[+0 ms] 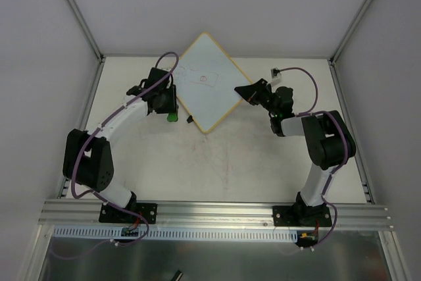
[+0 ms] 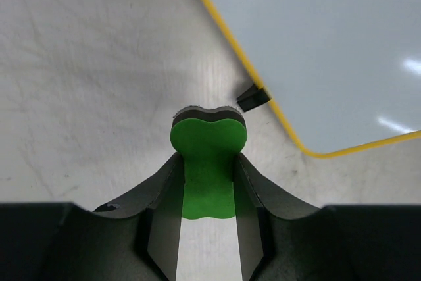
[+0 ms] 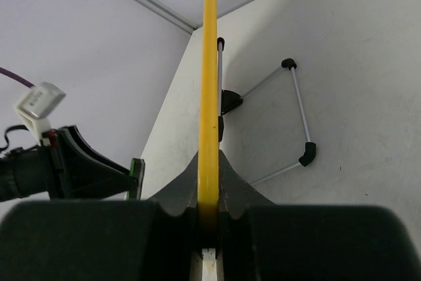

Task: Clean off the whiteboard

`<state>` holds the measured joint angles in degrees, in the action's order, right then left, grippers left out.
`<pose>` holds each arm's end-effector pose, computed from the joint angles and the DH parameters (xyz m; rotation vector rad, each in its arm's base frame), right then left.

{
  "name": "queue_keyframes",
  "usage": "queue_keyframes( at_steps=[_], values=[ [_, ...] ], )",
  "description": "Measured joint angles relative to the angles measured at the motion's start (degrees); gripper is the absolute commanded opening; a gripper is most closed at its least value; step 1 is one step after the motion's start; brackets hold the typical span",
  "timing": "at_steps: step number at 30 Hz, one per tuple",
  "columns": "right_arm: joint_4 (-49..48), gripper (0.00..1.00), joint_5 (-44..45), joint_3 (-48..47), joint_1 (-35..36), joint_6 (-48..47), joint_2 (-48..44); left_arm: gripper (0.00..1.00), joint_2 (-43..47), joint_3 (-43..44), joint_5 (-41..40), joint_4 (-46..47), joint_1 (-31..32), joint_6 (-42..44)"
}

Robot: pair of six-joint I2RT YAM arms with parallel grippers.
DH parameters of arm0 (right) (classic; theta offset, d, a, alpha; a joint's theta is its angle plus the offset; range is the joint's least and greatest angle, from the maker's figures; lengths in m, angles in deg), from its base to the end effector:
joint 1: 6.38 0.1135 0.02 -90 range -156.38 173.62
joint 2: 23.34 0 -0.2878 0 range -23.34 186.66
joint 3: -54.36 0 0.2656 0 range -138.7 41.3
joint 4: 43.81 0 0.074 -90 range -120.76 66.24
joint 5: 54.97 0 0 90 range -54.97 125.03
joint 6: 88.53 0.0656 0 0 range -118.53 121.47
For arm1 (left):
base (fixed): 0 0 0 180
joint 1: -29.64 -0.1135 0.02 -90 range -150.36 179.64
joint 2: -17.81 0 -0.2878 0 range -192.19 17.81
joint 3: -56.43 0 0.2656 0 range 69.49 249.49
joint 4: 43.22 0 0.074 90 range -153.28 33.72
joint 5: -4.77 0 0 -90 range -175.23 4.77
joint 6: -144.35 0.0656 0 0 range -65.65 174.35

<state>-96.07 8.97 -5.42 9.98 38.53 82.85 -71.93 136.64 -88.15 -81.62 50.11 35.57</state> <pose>0.3907 0.1447 0.2111 -0.1107 1.5727 1.0761 0.3517 -0.1277 0.2538 0.0120 2.4217 -0.2546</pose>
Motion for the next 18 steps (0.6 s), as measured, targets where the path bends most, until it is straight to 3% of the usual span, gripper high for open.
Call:
queue_keyframes(
  at_steps=[5,18],
  values=[
    [0.00,0.00,-0.02,-0.02,0.00,-0.02,0.00,0.00,-2.93,11.08,3.15,-0.52,-2.38,-1.44],
    [0.04,0.00,-0.61,-0.85,-0.02,-0.13,0.39,0.00,-23.26,39.36,7.10,0.52,-6.71,-4.17]
  ],
)
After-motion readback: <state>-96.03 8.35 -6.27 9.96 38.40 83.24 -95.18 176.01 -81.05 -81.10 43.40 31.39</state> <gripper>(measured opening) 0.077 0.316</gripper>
